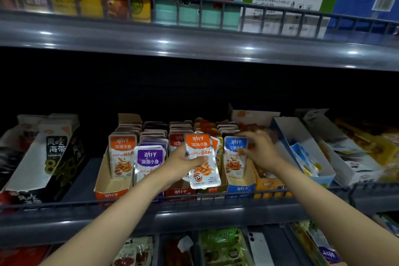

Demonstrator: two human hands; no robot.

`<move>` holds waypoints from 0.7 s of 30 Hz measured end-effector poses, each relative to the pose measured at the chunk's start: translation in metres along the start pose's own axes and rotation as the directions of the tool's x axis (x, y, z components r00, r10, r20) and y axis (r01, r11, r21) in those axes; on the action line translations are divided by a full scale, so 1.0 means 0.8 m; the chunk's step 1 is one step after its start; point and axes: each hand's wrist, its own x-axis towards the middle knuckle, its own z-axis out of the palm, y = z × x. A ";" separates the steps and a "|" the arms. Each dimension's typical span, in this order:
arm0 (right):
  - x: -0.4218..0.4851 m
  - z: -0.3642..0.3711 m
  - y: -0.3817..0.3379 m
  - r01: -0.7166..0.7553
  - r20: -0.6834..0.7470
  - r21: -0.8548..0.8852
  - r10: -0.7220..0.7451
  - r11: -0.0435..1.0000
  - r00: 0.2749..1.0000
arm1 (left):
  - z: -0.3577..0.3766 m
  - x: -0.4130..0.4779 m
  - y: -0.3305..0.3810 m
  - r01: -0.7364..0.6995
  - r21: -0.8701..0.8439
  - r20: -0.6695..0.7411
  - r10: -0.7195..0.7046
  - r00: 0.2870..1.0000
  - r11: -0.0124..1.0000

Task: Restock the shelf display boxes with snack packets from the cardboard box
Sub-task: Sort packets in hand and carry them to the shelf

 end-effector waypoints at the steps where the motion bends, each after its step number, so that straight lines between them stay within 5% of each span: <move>1: -0.002 -0.001 -0.003 -0.007 0.000 0.002 0.007 1.000 1.000 | 0.001 -0.002 0.001 -0.007 0.012 -0.004 0.007 1.000 1.000; 5: -0.015 -0.018 -0.043 0.030 -0.108 0.284 0.000 0.958 0.994 | 0.006 -0.014 0.007 -0.051 0.056 -0.038 0.053 0.998 0.997; 9: -0.029 -0.033 -0.104 -0.041 0.084 0.608 -0.013 0.793 0.996 | 0.011 -0.028 0.017 -0.135 0.072 -0.071 0.140 0.988 0.988; 14: -0.045 -0.032 -0.129 -0.124 0.215 0.711 -0.047 0.692 0.976 | 0.013 -0.048 0.031 -0.262 0.087 -0.022 0.265 0.964 0.961; 21: -0.058 -0.029 -0.154 -0.213 0.175 0.869 0.127 0.447 0.976 | -0.014 -0.074 0.032 -0.271 -0.003 -0.189 0.266 0.945 0.962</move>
